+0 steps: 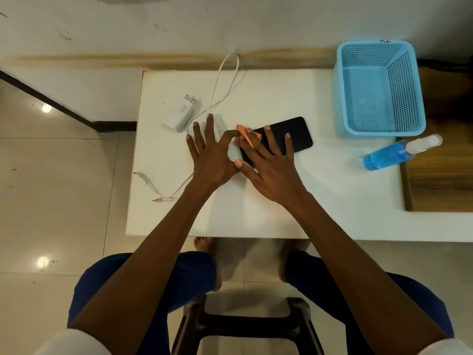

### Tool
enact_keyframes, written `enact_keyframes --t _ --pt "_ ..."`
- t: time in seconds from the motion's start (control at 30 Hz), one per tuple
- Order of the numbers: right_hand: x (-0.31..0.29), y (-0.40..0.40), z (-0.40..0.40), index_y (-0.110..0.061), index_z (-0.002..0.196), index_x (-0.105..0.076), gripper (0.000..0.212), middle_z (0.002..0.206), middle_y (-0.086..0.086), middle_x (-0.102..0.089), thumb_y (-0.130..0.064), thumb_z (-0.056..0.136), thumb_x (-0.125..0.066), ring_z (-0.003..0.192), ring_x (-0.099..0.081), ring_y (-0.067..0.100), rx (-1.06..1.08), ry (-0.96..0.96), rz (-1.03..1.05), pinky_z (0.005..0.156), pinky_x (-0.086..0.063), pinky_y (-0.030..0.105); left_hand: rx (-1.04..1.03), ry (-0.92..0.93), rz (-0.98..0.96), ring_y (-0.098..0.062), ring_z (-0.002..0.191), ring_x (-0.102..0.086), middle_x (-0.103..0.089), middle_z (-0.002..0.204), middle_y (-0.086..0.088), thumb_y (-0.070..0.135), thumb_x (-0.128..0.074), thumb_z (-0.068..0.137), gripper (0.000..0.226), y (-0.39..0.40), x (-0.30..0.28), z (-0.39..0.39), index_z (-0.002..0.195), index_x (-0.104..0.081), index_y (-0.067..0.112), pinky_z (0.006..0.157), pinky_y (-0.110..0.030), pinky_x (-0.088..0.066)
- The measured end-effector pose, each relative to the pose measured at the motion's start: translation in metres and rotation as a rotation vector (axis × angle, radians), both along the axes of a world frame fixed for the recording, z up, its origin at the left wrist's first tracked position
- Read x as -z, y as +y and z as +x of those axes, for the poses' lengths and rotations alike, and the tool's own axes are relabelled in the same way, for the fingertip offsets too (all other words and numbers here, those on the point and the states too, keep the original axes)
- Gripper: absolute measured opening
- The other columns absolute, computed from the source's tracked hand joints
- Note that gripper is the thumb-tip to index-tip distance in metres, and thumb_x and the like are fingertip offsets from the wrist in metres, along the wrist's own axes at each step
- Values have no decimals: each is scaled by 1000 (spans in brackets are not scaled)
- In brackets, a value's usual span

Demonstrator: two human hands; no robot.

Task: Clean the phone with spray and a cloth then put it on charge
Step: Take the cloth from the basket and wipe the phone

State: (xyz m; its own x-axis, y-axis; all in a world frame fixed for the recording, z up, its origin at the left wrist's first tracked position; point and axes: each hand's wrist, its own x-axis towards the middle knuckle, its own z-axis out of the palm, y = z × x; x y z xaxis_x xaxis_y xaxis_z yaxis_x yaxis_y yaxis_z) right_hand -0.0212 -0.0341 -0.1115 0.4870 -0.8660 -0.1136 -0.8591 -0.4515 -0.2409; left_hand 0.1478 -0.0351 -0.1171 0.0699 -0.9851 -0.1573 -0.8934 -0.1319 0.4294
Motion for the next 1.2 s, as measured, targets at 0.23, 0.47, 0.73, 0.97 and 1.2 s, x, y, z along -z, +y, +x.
enact_keyframes --t 0.23,0.47,0.73,0.97,1.2 --pt "-7 10 -20 -36 154 -28 59 162 -13 -26 -59 103 -10 154 -12 26 -127 -35 -47 119 -9 63 17 -30 -28 -40 150 11 2 166 -8 67 -60 79 65 -2 0 0 138 -44 43 117 -58 4" --pt "-10 10 -49 -37 151 -38 56 155 -15 -38 -57 104 -13 154 -14 23 -136 -4 -91 120 -8 61 30 -62 -8 -42 149 13 5 166 -9 77 -66 67 80 -2 -4 0 137 -45 43 116 -59 8" --pt "-7 10 -37 -34 156 -22 62 164 -11 -19 -60 102 -6 154 -4 27 -151 25 -42 119 -7 64 30 -42 -5 -39 150 12 4 166 -7 75 -66 70 79 -3 -1 -2 138 -43 44 117 -57 7" --pt "-8 0 -17 -36 157 -17 69 165 -14 -14 -65 97 3 154 -1 30 -130 20 -19 117 -1 68 23 -17 11 -39 150 11 3 166 -8 68 -65 74 77 -3 2 1 141 -40 40 117 -55 8" --pt "-12 -7 -13 -38 157 -19 72 164 -11 -18 -67 95 4 154 -2 34 -72 52 -19 115 1 70 32 -19 47 -42 149 13 7 165 -10 63 -67 74 83 -4 -3 0 145 -37 34 117 -57 8"
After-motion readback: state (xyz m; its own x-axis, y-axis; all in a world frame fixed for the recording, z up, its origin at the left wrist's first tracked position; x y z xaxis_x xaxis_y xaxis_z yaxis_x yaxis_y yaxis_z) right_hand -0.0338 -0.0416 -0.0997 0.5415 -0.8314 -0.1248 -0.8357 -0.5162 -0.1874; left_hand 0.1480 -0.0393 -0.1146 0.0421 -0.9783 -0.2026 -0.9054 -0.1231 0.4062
